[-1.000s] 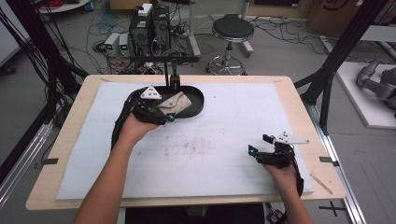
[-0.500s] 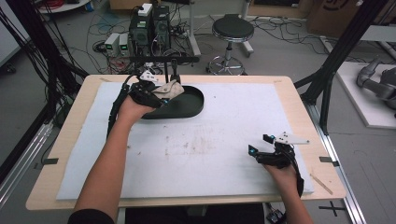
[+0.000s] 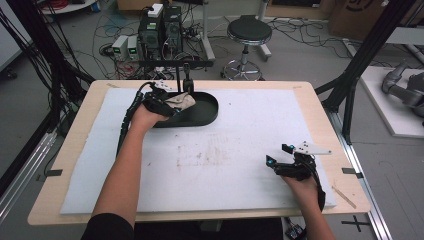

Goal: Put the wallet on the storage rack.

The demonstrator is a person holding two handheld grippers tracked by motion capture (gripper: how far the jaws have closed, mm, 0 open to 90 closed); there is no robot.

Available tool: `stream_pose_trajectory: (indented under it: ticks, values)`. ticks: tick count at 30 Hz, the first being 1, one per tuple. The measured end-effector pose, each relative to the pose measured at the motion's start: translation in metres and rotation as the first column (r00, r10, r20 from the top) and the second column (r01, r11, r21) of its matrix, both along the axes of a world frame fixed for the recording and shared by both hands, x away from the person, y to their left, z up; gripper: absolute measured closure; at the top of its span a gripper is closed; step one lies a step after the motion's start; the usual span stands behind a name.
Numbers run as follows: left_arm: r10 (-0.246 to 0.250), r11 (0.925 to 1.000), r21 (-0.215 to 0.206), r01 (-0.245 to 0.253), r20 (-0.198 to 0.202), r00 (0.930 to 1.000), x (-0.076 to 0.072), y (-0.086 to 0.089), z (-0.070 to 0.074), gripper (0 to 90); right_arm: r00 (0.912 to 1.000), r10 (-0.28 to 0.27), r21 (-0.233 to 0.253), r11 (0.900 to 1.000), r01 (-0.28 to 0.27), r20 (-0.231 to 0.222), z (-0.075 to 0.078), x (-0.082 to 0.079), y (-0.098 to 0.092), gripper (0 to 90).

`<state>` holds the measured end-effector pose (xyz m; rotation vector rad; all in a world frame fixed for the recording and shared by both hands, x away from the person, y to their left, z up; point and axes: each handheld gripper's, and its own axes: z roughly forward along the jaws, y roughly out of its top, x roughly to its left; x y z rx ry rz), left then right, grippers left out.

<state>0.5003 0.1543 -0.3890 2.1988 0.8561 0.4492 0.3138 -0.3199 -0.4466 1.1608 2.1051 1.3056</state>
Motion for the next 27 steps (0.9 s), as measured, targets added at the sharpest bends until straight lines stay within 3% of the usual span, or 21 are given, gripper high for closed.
stream_pose_trajectory:
  ticks: [16, 25, 27]
  values:
    - [0.034, 0.9972, 0.069, -0.029, -0.061, 0.9976, 0.017, 0.003, -0.026, 34.7, 1.0000, -0.002, -0.004, 1.000, 0.002, 0.001, 0.000, 0.000, 0.000, 16.7]
    - [0.061, 0.9946, 0.088, -0.054, -0.077, 0.9952, 0.019, 0.002, -0.026, 31.5, 1.0000, 0.004, -0.009, 1.000, -0.004, 0.005, 0.001, 0.000, 0.002, 16.7]
    - [0.058, 0.9962, 0.069, -0.053, -0.077, 0.9953, 0.018, 0.002, -0.025, 30.3, 1.0000, 0.002, -0.009, 1.000, -0.002, 0.004, 0.001, 0.000, 0.002, 16.7]
